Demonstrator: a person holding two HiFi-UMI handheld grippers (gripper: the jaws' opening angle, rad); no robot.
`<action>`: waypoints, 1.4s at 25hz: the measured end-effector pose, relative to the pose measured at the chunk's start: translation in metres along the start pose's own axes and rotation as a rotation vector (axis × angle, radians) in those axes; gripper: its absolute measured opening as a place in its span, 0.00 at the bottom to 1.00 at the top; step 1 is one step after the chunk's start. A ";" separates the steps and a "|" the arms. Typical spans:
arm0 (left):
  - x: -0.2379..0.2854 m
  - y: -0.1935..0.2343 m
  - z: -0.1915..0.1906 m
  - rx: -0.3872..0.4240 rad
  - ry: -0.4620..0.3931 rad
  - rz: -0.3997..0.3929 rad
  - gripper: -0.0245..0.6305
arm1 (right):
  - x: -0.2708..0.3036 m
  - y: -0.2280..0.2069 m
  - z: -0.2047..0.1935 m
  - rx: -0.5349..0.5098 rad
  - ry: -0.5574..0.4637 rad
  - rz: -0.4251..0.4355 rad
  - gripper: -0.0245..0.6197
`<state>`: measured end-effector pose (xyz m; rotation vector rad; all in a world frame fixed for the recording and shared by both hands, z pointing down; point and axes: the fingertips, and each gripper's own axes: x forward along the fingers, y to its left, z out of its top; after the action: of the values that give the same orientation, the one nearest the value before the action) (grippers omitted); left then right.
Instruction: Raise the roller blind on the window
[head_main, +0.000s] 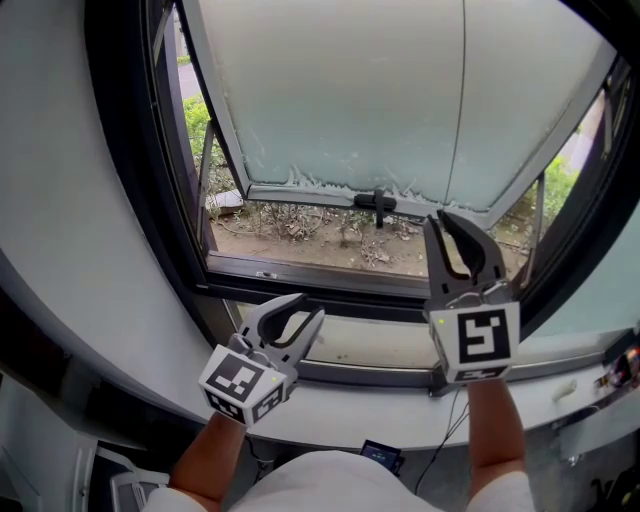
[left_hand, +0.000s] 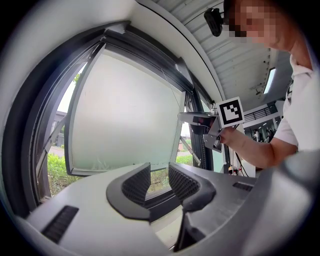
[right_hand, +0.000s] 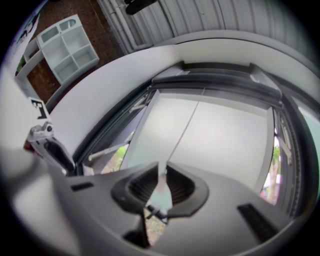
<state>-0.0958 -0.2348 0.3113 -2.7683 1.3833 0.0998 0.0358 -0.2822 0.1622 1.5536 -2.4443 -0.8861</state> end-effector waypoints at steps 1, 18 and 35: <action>0.000 0.000 0.000 -0.001 0.000 0.001 0.23 | 0.000 -0.001 0.002 -0.001 -0.002 -0.002 0.13; 0.000 -0.002 -0.005 -0.014 0.009 -0.004 0.23 | -0.002 -0.016 0.022 -0.031 -0.041 -0.038 0.13; -0.001 -0.003 -0.010 -0.027 0.027 -0.005 0.23 | -0.004 -0.033 0.046 -0.052 -0.088 -0.073 0.13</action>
<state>-0.0941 -0.2328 0.3214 -2.8053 1.3908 0.0815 0.0453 -0.2700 0.1078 1.6283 -2.4159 -1.0427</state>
